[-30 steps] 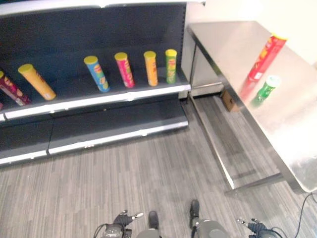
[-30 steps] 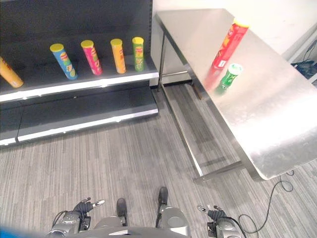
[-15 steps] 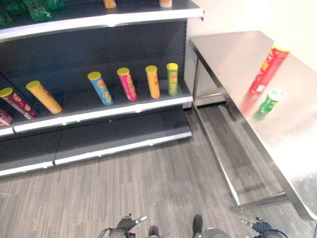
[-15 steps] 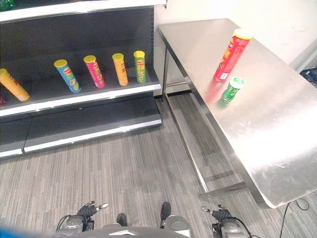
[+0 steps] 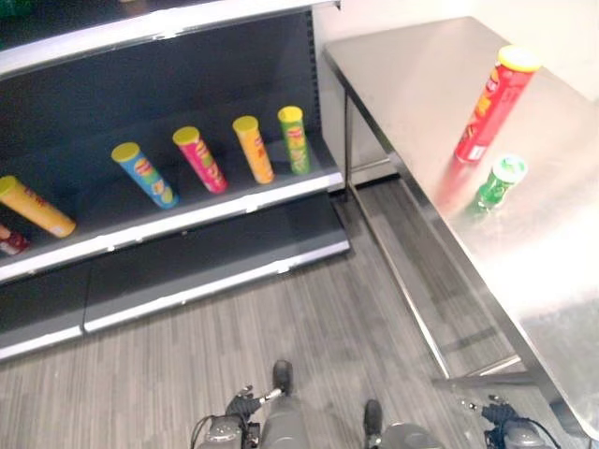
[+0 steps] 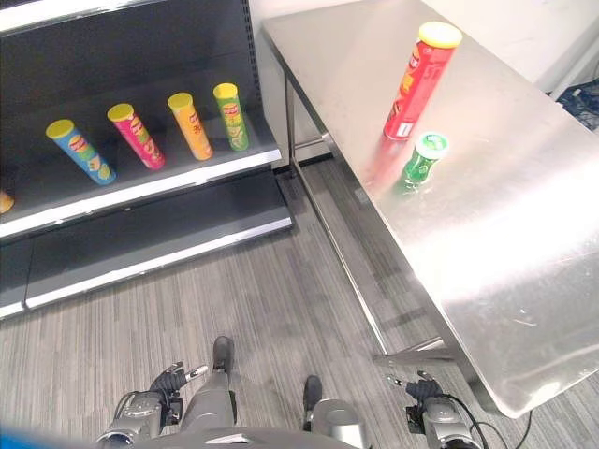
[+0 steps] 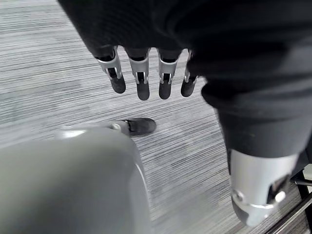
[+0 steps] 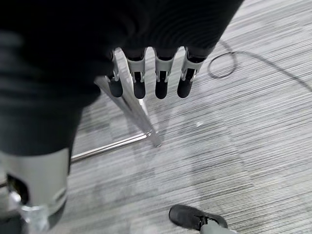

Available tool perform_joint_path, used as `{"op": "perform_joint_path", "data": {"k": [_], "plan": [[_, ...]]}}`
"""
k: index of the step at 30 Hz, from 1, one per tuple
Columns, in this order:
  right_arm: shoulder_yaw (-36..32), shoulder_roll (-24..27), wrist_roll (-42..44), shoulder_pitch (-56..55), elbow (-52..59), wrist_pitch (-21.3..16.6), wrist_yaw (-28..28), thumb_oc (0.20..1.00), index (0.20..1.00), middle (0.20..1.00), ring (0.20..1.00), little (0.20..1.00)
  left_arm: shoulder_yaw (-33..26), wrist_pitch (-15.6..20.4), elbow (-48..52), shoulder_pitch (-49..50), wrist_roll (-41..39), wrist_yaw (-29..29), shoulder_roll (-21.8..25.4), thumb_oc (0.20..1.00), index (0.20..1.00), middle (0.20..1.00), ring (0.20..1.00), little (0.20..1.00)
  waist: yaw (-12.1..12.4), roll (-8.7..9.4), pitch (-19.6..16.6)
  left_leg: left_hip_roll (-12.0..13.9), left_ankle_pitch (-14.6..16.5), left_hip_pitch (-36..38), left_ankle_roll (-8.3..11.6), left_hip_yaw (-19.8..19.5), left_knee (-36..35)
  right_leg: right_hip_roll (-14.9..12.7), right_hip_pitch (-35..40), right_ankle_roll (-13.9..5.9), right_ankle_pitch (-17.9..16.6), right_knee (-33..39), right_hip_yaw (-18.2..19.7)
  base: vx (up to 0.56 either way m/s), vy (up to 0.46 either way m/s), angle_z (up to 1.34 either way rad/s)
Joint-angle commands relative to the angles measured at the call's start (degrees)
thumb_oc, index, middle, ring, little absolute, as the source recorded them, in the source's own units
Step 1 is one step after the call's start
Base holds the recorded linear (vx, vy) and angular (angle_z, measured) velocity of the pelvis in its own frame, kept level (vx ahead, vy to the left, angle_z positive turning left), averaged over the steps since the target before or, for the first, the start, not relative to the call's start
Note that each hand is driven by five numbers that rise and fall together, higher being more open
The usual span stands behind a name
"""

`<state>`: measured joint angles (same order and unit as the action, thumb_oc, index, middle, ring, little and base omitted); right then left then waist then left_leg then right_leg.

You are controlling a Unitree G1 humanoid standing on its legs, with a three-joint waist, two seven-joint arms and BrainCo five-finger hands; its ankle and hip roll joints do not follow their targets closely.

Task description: Put the goods on the table back onto the shelves and tidy them up.

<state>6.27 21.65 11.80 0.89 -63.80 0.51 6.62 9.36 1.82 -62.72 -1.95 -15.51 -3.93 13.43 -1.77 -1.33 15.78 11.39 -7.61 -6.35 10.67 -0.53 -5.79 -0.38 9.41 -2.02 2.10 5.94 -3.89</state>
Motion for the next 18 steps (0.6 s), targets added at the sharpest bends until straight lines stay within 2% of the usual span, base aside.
{"op": "perform_joint_path", "data": {"k": [1,2,3,4,5,7,8,10,11,12,13,15,17,18], "plan": [[0.22,0.48,-0.13,-0.07,3.44,-0.78,0.13,1.0,1.0,1.0,1.0,1.0,1.17,1.14,1.21,-1.05,-0.42,-0.26,1.99,1.0,1.0,1.0,1.0,1.0,-0.48,0.56,-2.32,-1.58,1.47,-1.09,-1.14,1.36,5.25,-7.85,1.02,-7.63,3.61,-1.34,-2.94,0.13,0.294,-0.54],[0.38,-0.03,-0.1,0.16,4.57,-0.74,-0.04,1.0,1.0,1.0,1.0,1.0,1.21,1.1,1.41,-1.29,-0.11,-0.4,2.49,1.0,1.0,1.0,1.0,1.0,-0.52,1.08,-2.69,-2.57,2.55,0.14,-2.32,2.92,4.6,-9.49,-0.63,-8.39,2.88,-2.61,-1.75,0.13,0.294,-0.47],[0.38,-0.04,-0.1,0.16,4.58,-0.74,-0.03,1.0,1.0,1.0,1.0,1.0,1.22,1.1,1.41,-1.29,-0.11,-0.4,2.5,1.0,1.0,1.0,1.0,1.0,-0.43,1.1,-2.69,-2.58,2.56,0.19,-2.34,3.02,4.57,-9.52,-0.67,-8.4,2.9,-2.65,-1.65,0.12,0.475,-0.58],[0.82,-0.68,-0.44,1.2,4.77,-0.68,0.28,1.0,1.0,1.0,1.0,1.0,1.05,1.17,1.6,-2.33,0.04,-0.7,3.43,1.0,1.0,1.0,1.0,1.0,-0.43,1.54,-2.97,-4.62,3.93,0.88,-4.55,4.99,3.57,-11.46,-4.16,-9.69,1.85,-5.98,-0.87,0.07,0.411,-0.49],[0.5,-0.87,-0.22,1.63,4.85,-0.73,0.6,1.0,1.0,1.0,1.0,1.0,0.88,1.13,1.35,-2.67,0.36,-0.85,3.81,1.0,1.0,1.0,1.0,1.0,-0.47,1.67,-2.91,-5.39,4.49,1.6,-5.44,5.94,2.59,-12.04,-5.57,-10.12,1.31,-7.95,-0.83,0.09,0.473,-0.48],[0.17,-1.2,0.25,2.17,4.49,-0.71,0.88,1.0,1.0,1.0,1.0,1.0,0.47,1.03,0.95,-2.87,0.12,-1.18,4.32,1.0,1.0,1.0,1.0,1.0,-0.37,1.87,-2.49,-6.28,4.94,2.52,-6.5,7.25,1.95,-12.78,-7.94,-10.68,-0.15,-11.33,-1.5,0.05,0.278,-0.56],[-0.74,-1.39,0.85,2.08,3.88,-0.75,1.3,1.0,1.0,1.0,1.0,1.0,-0.16,0.85,0.15,-2.65,-0.05,-1.26,4.64,1.0,1.0,1.0,1.0,1.0,-0.5,1.98,-2.22,-7.08,5.62,3.46,-7.27,8.3,1.6,-13.41,-8.85,-10.9,-1.69,-13.43,-3.09,0.06,0.297,-0.46],[-2.81,-1.63,2.06,1.29,1.52,-0.75,1.93,1.0,1.0,1.0,1.0,1.0,-1.04,0.8,-1.43,-2.14,0.36,-1.07,5.07,1.0,1.0,1.0,1.0,1.0,-0.6,2.14,-2.14,-7.66,6.82,5.07,-7.85,10.04,0.79,-14.59,-9.75,-10.72,-3.36,-15.49,-7.09,0.07,0.22,-0.22],[-2.81,-1.63,2.06,1.3,1.51,-0.75,1.93,1.0,1.0,1.0,1.0,1.0,-1.04,0.81,-1.44,-2.15,0.36,-1.06,5.07,1.0,1.0,1.0,1.0,1.0,-0.6,2.14,-2.11,-7.66,6.83,5.11,-7.85,10.04,0.79,-14.59,-9.7,-10.73,-3.38,-15.46,-7.11,0.06,0.129,-0.38],[-4.99,-1.5,3.49,0.55,-1.96,-0.6,2.25,1.0,1.0,1.0,1.0,1.0,-1.36,0.76,-2.08,-2.32,0.59,-1.0,5.76,1.0,1.0,1.0,1.0,1.0,-0.89,2.75,-1.94,-7.86,7.77,5.77,-8.11,11.32,1.19,-14.41,-9.72,-10.62,-4.3,-12.73,-10.36,0.03,0.047,-0.37],[-5.0,-1.5,3.5,0.56,-1.98,-0.61,2.25,1.0,1.0,1.0,1.0,1.0,-1.36,0.76,-2.09,-2.33,0.59,-1.0,5.77,1.0,1.0,1.0,1.0,1.0,-0.91,2.74,-1.91,-7.84,7.77,5.79,-8.1,11.3,1.19,-14.39,-9.65,-10.62,-4.34,-12.66,-10.39,0.02,0.054,-0.31],[-6.37,-1.24,4.41,0.2,-4.55,-0.46,2.41,1.0,1.0,1.0,1.0,1.0,-1.87,0.8,-2.49,-2.49,0.25,-0.99,6.2,1.0,1.0,1.0,1.0,1.0,-0.55,3.34,-1.96,-7.65,8.33,5.69,-7.96,12.51,2.03,-14.71,-8.87,-10.99,-5.14,-9.67,-13.66,-0.01,-0.005,-0.27],[-8.49,-0.54,6.05,-0.18,-6.63,-0.42,2.85,1.0,1.0,1.0,1.0,1.0,-2.29,0.92,-2.86,-2.83,-0.05,-1.15,6.32,1.0,1.0,1.0,1.0,1.0,-0.36,4.09,-2.17,-7.62,8.89,5.45,-8.06,13.47,3.02,-14.9,-8.35,-11.5,-6.32,-7.5,-14.39,0.0,-0.032,-0.35],[-11.87,0.97,9.25,-0.39,-7.58,-0.83,3.35,1.0,1.0,1.0,1.0,1.0,-2.84,1.13,-3.08,-3.01,-0.36,-1.3,6.4,1.0,1.0,1.0,1.0,1.0,-0.55,4.64,-2.06,-7.28,9.33,5.6,-8.0,14.57,3.55,-14.88,-8.17,-12.07,-7.65,-6.26,-13.78,-0.01,-0.029,-0.38]]}}
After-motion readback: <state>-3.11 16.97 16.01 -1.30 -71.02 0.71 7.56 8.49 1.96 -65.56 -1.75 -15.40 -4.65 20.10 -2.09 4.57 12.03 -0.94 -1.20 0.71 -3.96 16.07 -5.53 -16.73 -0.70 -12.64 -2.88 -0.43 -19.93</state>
